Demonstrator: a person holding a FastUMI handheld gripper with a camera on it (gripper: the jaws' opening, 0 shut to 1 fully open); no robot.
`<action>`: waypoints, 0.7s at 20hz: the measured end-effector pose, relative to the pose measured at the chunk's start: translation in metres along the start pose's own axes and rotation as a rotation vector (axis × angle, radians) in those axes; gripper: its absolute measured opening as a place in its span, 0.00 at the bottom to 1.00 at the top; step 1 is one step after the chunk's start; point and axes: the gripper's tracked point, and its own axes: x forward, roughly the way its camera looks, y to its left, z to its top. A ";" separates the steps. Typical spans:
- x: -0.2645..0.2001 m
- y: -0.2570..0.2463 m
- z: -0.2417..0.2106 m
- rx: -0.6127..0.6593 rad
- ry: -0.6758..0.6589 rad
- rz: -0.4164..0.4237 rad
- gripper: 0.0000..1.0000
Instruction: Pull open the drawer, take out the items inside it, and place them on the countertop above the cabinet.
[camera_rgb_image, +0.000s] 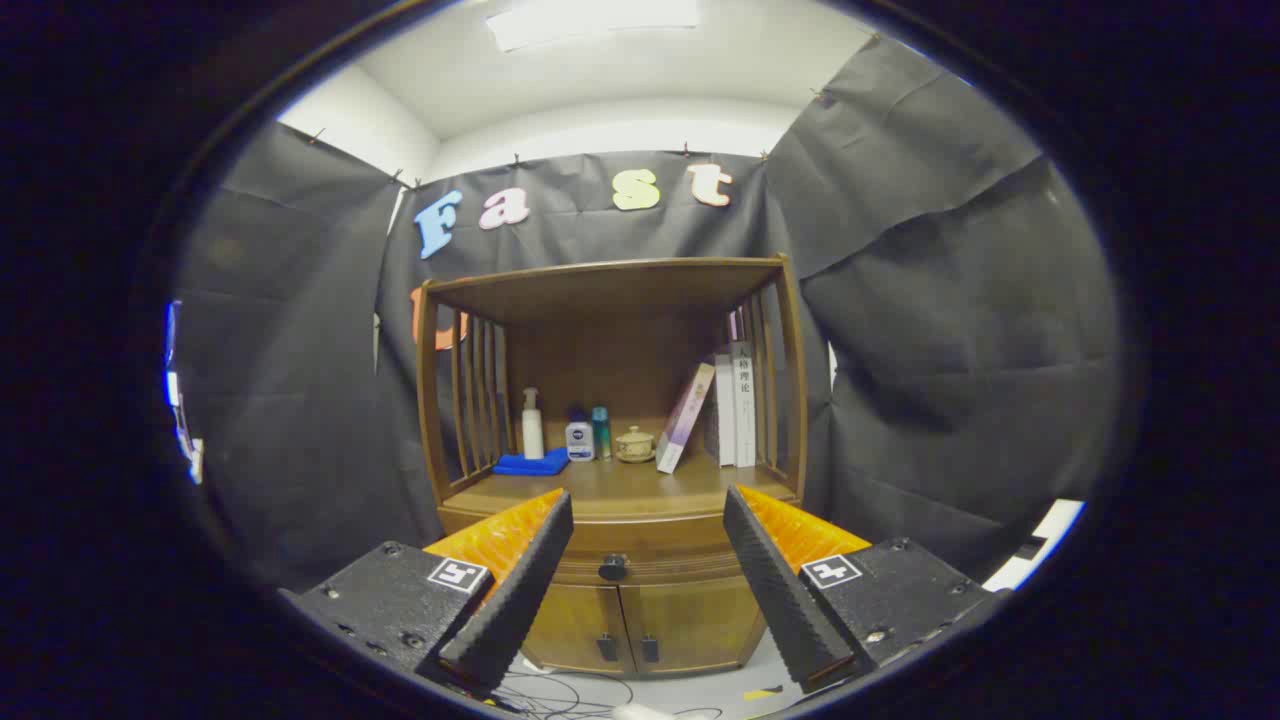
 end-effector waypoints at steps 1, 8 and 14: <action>-0.001 0.003 0.001 -0.003 -0.002 0.012 0.99; -0.007 0.009 0.004 -0.021 -0.019 0.047 0.99; -0.006 0.009 0.003 -0.029 -0.022 0.047 0.99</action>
